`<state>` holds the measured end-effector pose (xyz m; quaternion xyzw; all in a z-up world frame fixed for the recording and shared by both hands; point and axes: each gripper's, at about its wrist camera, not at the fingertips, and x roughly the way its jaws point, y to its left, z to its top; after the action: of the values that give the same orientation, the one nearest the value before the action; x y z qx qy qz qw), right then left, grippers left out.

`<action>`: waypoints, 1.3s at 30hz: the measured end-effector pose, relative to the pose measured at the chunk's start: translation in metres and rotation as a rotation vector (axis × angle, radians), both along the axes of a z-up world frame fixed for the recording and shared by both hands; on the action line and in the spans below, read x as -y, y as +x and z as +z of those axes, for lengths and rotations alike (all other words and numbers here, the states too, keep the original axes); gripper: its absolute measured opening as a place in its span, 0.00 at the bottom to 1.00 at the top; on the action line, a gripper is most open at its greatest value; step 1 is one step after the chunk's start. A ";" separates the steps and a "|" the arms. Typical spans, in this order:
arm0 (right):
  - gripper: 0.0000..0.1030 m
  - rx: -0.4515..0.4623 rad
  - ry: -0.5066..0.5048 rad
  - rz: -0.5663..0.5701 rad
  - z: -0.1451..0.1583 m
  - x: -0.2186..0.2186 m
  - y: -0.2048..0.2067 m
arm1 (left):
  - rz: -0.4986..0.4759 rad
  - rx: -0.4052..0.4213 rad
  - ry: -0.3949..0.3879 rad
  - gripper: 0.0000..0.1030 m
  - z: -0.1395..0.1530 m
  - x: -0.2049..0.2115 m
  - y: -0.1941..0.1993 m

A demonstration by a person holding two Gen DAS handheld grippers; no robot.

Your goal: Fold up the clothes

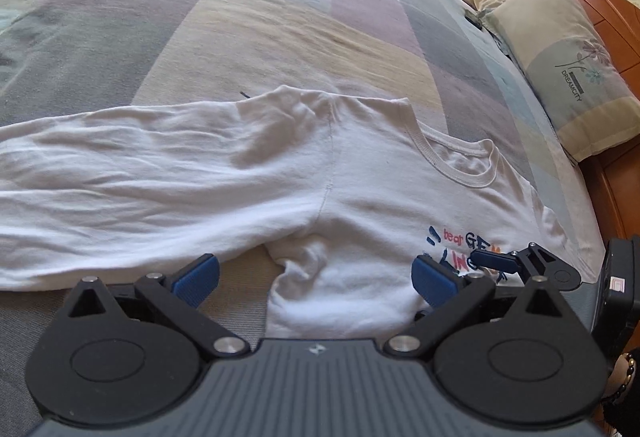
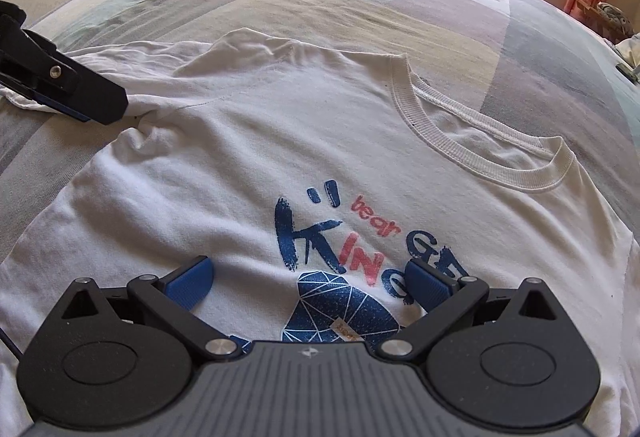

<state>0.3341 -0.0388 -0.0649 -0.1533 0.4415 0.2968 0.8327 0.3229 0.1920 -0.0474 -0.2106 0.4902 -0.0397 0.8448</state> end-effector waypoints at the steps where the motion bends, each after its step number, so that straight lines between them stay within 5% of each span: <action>1: 1.00 0.001 0.000 -0.002 0.000 0.000 0.000 | 0.006 0.002 -0.005 0.98 -0.002 -0.006 0.004; 9: 0.99 -0.010 -0.046 -0.008 0.019 -0.016 0.001 | 0.048 0.023 -0.045 0.98 -0.027 -0.049 0.039; 15: 0.62 0.017 0.065 0.171 0.049 -0.065 -0.011 | 0.064 0.039 -0.093 0.99 -0.030 -0.081 0.052; 22: 0.32 0.075 0.047 0.424 0.037 -0.147 -0.020 | 0.067 0.027 -0.172 0.99 -0.031 -0.093 0.057; 28: 0.30 0.212 -0.080 0.534 0.023 -0.178 -0.020 | 0.063 0.062 -0.181 0.99 -0.018 -0.104 0.049; 36: 0.29 0.215 -0.145 0.572 0.017 -0.184 -0.009 | 0.064 0.053 -0.177 0.99 -0.016 -0.115 0.036; 39: 0.09 0.218 -0.147 0.559 0.019 -0.186 -0.004 | 0.064 0.056 -0.162 0.99 -0.013 -0.119 0.030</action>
<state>0.3297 0.1470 -0.0459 -0.3598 0.3105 0.4633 0.7479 0.3534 0.3109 -0.0603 -0.2924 0.4545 -0.0582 0.8394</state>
